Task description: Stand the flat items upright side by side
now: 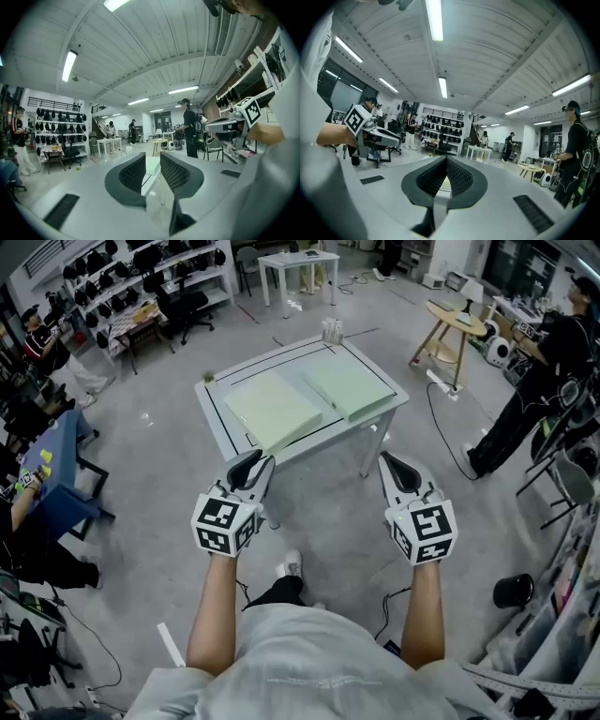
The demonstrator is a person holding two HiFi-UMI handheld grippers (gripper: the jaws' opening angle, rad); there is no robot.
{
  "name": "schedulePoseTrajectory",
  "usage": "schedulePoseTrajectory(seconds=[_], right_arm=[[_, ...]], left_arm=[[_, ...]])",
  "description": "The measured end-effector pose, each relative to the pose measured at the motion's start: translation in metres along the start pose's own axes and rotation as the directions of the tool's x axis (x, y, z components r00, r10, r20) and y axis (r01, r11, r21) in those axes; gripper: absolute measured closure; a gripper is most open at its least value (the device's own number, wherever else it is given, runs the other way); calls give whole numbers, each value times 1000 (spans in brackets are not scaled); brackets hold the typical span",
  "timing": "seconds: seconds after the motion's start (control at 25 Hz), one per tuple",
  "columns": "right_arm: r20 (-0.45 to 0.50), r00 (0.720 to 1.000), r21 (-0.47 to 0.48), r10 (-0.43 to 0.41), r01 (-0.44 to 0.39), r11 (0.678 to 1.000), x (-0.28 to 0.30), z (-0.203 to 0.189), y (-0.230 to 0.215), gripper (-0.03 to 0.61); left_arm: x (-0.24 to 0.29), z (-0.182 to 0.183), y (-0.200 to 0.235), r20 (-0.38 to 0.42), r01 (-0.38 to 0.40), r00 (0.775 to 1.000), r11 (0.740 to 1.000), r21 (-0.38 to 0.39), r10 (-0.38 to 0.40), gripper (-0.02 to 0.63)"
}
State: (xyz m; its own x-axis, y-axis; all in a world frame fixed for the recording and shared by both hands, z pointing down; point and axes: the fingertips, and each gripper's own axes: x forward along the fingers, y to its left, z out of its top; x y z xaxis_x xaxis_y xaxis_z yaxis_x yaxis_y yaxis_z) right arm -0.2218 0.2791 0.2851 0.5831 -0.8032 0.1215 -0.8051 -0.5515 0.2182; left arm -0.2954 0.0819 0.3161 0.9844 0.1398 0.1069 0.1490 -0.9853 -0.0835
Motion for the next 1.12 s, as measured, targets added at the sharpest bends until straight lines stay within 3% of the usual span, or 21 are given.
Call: schedulePoseTrajectory(seconds=[0.2,0.4,0.48,0.84,1.12], right_arm=[[9,1000,60,24,-24,998,24,-1,-10,532],[-20,999,66,40,-38,997,68,-13,-30,416],[-41,998,64,49,-46,997,92,-22,-42,398],[-170,976,45,133,-127,991,221,-29,-82,341],[-215,947,79,239,-227,971,327,-36,-94,322]], left_arm=[[20,-4,17,-4,-6,1000,1000,8,6,498],[62,-19,42,-15,-2,1000,1000,-5,2,468],[85,-26,57,-19,-7,1000,1000,-17,7,451],[175,-48,144,-92,-9,996,996,-91,1,388],[227,-75,229,-149,-100,986,976,-194,72,374]])
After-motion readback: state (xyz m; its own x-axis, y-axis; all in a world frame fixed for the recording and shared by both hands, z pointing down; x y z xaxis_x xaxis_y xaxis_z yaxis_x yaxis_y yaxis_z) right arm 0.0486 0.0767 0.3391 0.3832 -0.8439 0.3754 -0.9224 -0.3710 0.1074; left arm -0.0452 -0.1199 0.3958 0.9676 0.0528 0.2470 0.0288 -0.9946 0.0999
